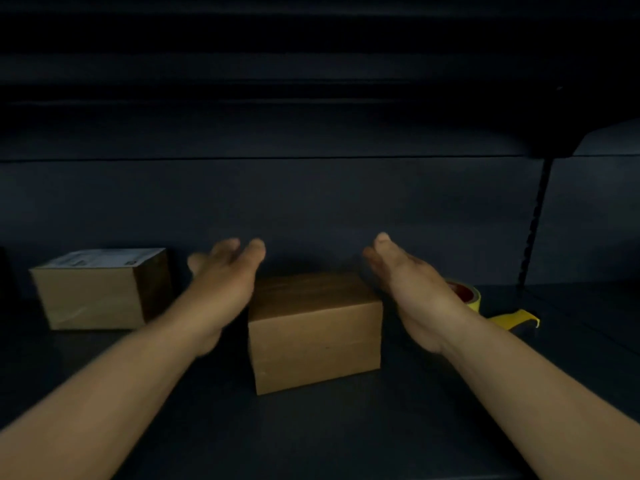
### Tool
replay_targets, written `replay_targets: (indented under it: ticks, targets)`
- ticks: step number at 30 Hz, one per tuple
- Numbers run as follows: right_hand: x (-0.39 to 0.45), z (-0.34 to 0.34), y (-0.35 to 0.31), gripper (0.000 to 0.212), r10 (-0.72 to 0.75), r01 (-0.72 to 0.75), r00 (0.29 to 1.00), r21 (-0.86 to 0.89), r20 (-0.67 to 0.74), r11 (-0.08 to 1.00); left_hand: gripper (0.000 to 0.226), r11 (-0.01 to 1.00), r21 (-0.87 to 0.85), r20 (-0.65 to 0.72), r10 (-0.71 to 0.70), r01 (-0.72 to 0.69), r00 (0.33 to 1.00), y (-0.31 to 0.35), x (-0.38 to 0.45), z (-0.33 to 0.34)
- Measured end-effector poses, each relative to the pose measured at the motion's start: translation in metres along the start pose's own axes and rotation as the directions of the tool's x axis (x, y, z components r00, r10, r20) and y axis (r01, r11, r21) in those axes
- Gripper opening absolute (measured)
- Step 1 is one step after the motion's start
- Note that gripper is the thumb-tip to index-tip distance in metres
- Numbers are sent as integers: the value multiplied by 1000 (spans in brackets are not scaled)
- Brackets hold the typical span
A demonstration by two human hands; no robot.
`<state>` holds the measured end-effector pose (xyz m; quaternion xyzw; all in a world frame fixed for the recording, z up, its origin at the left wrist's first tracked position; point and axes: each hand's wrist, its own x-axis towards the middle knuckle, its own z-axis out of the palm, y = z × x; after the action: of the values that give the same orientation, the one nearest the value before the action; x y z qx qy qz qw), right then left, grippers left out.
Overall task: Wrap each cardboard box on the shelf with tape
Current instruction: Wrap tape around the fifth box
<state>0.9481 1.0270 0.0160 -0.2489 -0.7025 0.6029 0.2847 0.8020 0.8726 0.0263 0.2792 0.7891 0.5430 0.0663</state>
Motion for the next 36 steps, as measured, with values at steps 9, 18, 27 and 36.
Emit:
replay_targets:
  ticks: [9, 18, 27, 36]
  targets:
    - [-8, 15, 2, 75, 123, -149, 982, 189, 143, 971, 51, 791, -503, 219, -273, 348, 937, -21, -13, 20]
    - [-22, 15, 6, 50, 235, -299, 943, 288, 236, 910, 54, 752, -573, 277, -197, 326, 941, -24, -23, 20]
    - [-25, 10, 5, 42, 252, -269, 962, 202, 108, 942, 86, 971, 22, 94, -238, 237, 967, -25, -21, 6]
    - [-11, -2, -5, 33, 89, -92, 992, 39, 86, 995, 42, 992, -68, 375, -71, 104, 924, -10, -15, -14]
